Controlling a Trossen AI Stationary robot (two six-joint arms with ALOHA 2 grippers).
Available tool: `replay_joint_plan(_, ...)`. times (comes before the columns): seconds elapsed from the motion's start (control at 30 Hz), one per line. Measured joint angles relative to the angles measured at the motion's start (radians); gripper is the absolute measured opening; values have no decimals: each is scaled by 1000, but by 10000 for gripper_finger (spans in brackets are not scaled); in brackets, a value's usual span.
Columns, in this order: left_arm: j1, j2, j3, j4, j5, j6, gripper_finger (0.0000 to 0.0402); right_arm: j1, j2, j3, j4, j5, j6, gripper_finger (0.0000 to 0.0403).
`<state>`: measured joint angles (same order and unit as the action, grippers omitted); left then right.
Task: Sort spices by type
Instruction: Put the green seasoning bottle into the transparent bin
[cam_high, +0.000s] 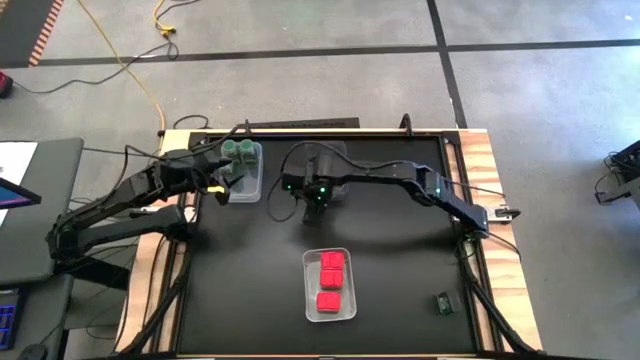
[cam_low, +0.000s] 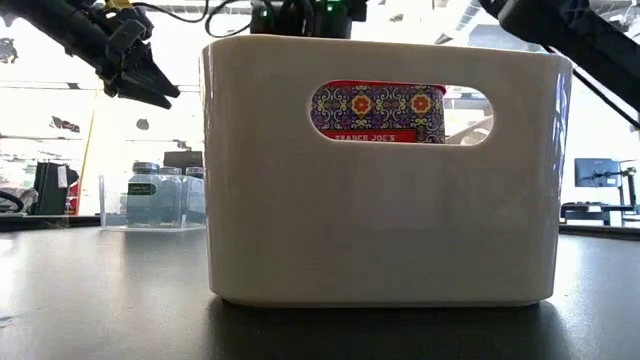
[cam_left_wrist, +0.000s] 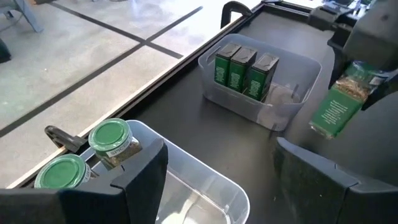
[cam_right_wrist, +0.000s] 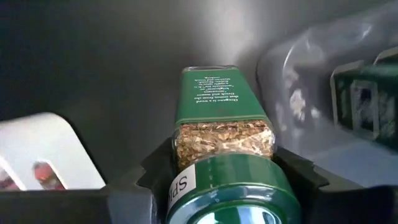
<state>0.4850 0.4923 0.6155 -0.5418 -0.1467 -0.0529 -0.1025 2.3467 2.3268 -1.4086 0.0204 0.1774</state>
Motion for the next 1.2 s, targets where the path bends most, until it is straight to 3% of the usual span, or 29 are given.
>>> replay_joint_plan(0.27,0,0,0,1,0,25,275,16,46,0,-51,-2,1,219)
replay_joint_plan(0.43,0,0,0,1,-1,26,275,23,47,0,-43,-6,1,284)
replay_joint_plan(0.57,0,0,0,1,-1,26,275,24,41,0,-39,-6,-2,310)
replay_joint_plan(0.93,0,0,0,0,-1,18,275,26,25,30,-57,-5,6,316)
replay_joint_plan(1.2,0,0,0,0,0,3,275,50,-91,24,-65,41,11,317)
